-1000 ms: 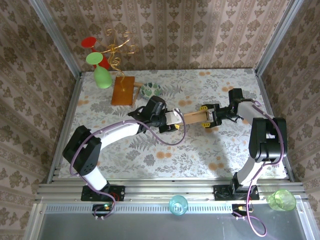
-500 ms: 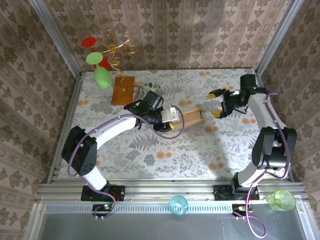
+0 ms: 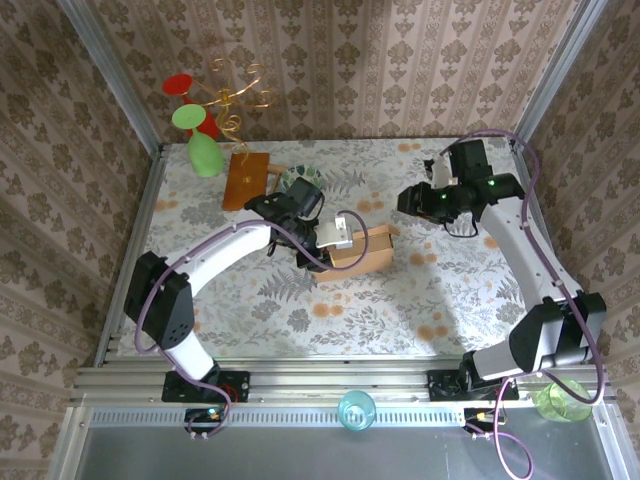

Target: Fold the paper box

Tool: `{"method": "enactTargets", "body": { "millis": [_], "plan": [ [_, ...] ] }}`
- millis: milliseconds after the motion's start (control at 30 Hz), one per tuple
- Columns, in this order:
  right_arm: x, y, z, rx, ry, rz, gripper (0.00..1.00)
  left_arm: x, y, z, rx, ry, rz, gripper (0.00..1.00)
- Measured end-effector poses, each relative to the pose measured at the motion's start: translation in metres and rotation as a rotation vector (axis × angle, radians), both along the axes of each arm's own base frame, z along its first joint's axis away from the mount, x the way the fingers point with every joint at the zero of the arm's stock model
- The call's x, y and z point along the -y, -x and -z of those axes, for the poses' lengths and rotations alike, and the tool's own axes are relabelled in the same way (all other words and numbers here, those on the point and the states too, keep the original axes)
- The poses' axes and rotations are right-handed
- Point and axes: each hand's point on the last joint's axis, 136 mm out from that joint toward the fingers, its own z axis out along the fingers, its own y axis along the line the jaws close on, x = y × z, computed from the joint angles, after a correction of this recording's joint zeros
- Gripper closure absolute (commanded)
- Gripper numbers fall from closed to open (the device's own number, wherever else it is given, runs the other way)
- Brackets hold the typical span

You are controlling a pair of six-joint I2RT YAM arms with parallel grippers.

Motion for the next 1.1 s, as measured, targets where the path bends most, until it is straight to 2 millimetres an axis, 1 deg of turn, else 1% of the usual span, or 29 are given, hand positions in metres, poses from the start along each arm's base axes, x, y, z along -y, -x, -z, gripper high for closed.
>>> {"method": "enactTargets", "body": {
  "millis": [133,200,333,400,567,867,933,1000,1100],
  "plan": [
    [-0.010,0.008,0.005,0.068,0.074,-0.130,0.58,0.001,-0.003,0.001,-0.021,-0.029,-0.004,0.61],
    [-0.015,0.012,0.009,0.088,0.105,-0.184,0.59,0.001,-0.005,0.002,-0.030,-0.042,-0.006,0.61],
    [-0.020,0.015,0.011,0.121,0.154,-0.250,0.58,0.000,-0.007,0.003,-0.042,-0.062,-0.012,0.61],
    [-0.021,0.017,0.015,0.122,0.175,-0.273,0.58,0.000,-0.008,0.003,-0.046,-0.070,-0.013,0.60],
    [-0.018,0.022,0.029,0.106,0.223,-0.302,0.58,0.001,-0.010,0.004,-0.056,-0.088,-0.015,0.61],
    [-0.012,0.015,0.054,0.056,0.293,-0.306,0.62,0.002,-0.013,0.005,-0.065,-0.105,-0.016,0.60],
    [-0.012,0.014,0.059,0.041,0.297,-0.310,0.64,0.002,-0.014,0.005,-0.065,-0.111,-0.018,0.60],
    [-0.012,0.012,0.064,0.027,0.302,-0.312,0.69,0.002,-0.015,0.005,-0.065,-0.114,-0.018,0.60],
    [-0.015,0.009,0.064,0.027,0.304,-0.316,0.74,0.002,-0.015,0.006,-0.066,-0.117,-0.019,0.60]
  ]
}}
